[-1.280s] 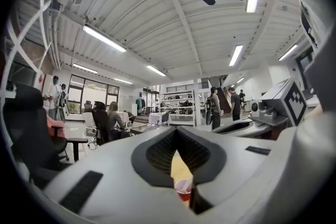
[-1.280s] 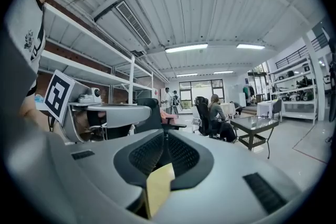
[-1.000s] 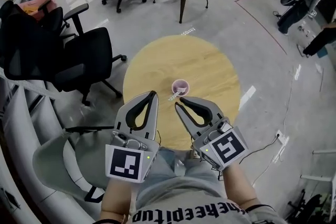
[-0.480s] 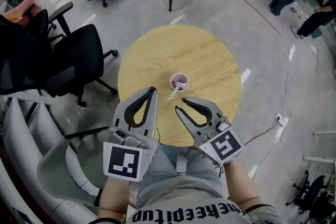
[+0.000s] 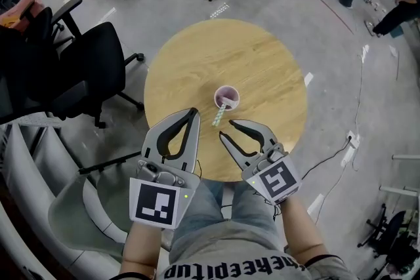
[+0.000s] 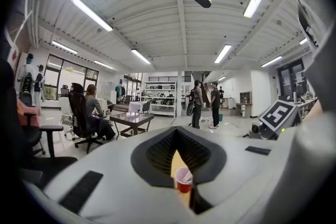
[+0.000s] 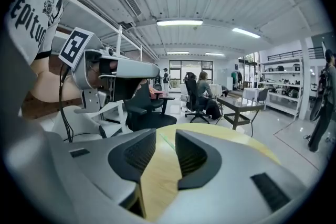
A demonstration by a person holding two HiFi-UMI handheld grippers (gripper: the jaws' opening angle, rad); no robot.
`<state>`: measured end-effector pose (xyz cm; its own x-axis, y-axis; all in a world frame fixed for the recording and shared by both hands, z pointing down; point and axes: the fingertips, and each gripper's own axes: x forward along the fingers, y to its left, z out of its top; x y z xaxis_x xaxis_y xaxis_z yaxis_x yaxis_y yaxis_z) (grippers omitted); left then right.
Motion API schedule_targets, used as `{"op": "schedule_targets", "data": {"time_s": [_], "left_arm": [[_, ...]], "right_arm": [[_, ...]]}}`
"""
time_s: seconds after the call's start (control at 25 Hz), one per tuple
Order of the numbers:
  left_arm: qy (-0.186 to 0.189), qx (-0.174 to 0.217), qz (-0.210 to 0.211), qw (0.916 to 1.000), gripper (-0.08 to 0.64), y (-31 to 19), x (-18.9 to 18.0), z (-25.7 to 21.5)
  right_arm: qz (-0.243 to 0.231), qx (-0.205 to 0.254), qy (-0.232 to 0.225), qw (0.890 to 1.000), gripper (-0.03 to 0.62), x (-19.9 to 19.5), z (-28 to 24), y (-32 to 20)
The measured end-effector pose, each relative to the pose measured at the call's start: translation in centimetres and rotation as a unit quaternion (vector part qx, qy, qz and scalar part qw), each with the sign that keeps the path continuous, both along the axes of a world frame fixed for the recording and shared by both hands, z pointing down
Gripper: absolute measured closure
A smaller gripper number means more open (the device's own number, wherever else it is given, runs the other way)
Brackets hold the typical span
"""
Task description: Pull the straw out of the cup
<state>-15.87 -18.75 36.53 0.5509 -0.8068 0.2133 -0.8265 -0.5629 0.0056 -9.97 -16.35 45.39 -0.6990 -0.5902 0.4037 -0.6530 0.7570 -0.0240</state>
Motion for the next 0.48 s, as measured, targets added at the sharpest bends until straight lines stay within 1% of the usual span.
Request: {"op": "schedule_targets", "data": {"time_s": [0.2, 0.48], "left_arm": [[-0.002, -0.011, 0.006, 0.9999, 0.538, -0.6, 0.0, 1.2], [-0.005, -0.023, 0.010, 0.9997, 0.538, -1.2, -0.2, 2.6]], "right_arm": [[-0.006, 0.000, 0.021, 1.000, 0.437, -0.3, 1.7, -0.7], [-0.015, 0.015, 0.042, 0.999, 0.431, -0.8, 3.4, -1.7]]}}
